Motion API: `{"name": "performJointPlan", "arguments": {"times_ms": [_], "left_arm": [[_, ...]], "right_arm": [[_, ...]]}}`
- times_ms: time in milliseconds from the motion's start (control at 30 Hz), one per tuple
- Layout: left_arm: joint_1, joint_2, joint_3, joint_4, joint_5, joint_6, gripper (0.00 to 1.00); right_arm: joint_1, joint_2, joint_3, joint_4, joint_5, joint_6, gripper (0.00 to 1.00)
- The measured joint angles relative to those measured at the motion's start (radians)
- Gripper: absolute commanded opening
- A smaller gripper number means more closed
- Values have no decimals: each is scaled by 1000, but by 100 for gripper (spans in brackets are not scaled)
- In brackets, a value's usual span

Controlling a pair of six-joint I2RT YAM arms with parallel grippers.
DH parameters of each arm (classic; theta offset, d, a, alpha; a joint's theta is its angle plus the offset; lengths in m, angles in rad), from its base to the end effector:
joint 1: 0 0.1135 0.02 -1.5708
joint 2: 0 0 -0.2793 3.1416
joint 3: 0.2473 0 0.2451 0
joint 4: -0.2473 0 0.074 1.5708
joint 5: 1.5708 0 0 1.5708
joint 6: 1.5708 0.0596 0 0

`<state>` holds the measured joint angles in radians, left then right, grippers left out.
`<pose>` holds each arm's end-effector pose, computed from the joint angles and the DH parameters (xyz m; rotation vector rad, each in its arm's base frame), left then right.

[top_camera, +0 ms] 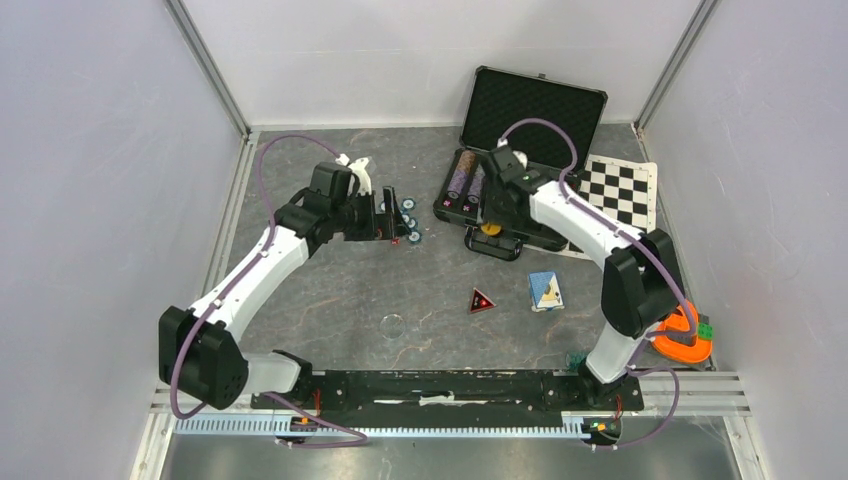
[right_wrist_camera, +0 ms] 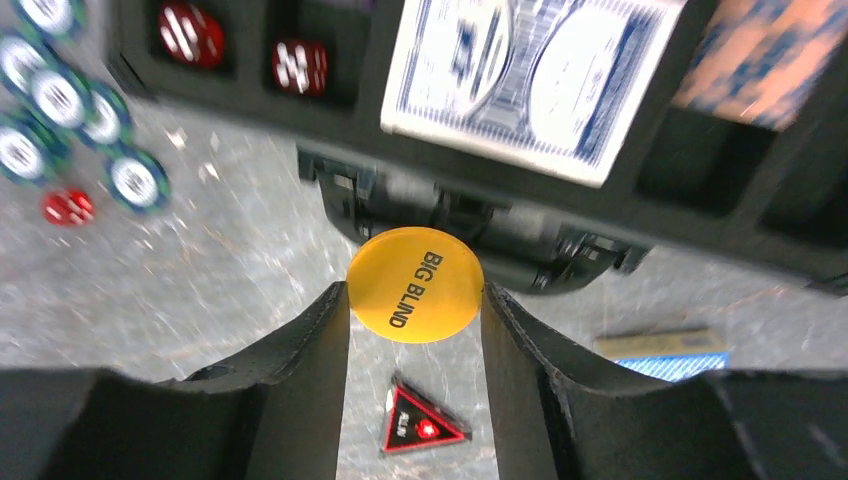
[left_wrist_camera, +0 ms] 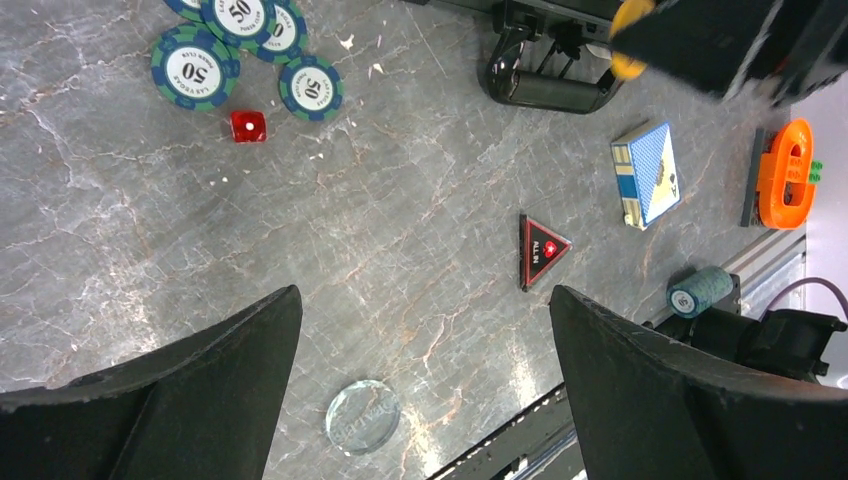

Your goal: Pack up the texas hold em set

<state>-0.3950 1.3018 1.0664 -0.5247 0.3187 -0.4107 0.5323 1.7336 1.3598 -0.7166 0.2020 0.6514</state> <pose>0.2563 -0.1271 0.2957 0.1471 2.4085 -0.7609 0.3245 0.1773 0.2408 0.2217 2.6210 0.1381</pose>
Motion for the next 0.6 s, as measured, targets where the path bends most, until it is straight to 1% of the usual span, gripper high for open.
{"name": "performJointPlan", "arguments": {"times_ms": [167, 367, 467, 600], "left_arm": [[0, 24, 23, 3, -4, 3, 100], [0, 49, 45, 0, -7, 13, 100], [0, 51, 52, -5, -18, 18, 100], [0, 51, 54, -7, -32, 19, 100]], "right_arm": [[-98, 50, 167, 2, -11, -45, 40], [-198, 230, 394, 16, -50, -101, 40], [-235, 307, 455, 23, -68, -116, 40], [-265, 362, 470, 26, -70, -123, 40]]}}
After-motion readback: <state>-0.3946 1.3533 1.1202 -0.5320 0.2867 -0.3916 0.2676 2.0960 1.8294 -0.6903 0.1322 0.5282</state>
